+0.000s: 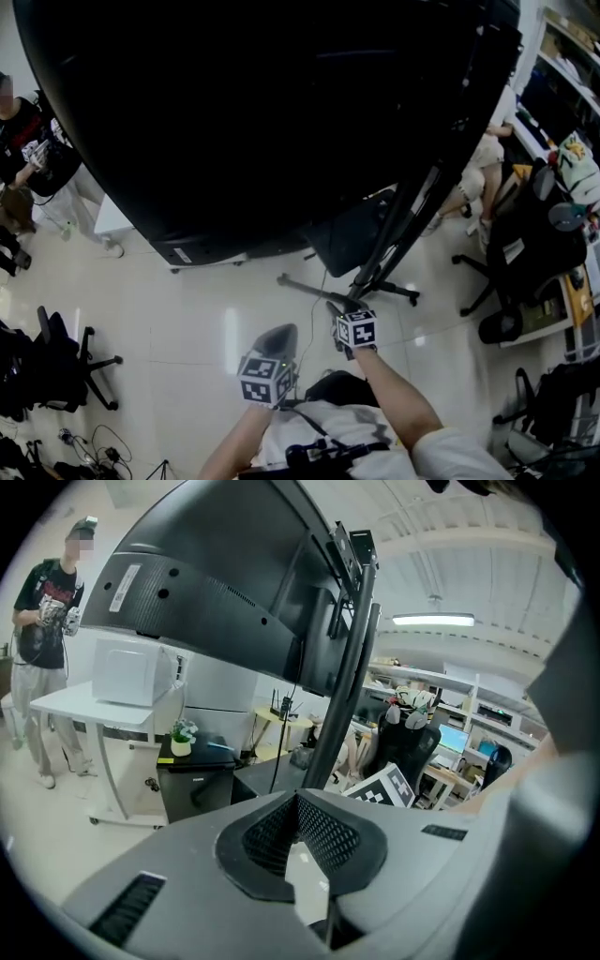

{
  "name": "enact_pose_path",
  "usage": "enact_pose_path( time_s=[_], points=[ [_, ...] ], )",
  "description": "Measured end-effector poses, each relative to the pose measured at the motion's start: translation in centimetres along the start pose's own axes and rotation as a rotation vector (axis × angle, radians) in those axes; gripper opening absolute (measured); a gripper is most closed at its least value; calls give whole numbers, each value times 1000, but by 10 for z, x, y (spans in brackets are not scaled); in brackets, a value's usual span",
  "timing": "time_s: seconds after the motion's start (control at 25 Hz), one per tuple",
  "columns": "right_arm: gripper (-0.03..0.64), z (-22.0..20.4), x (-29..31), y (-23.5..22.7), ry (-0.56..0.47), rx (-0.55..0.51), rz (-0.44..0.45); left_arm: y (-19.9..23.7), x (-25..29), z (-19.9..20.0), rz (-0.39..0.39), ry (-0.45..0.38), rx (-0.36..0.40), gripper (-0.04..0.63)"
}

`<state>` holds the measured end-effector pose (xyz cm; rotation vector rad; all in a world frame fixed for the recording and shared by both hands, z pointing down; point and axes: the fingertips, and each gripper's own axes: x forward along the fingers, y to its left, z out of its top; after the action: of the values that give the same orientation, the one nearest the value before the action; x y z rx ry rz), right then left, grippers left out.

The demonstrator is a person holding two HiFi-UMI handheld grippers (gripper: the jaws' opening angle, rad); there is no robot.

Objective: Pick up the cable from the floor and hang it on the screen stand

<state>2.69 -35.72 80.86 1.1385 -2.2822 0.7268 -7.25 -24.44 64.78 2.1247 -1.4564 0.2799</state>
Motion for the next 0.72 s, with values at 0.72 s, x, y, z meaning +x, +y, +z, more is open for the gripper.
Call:
enact_pose_path(
  time_s=[0.72],
  points=[
    [164, 19, 135, -41, 28, -101, 11, 38, 45, -36, 142, -19, -28, 0]
  ],
)
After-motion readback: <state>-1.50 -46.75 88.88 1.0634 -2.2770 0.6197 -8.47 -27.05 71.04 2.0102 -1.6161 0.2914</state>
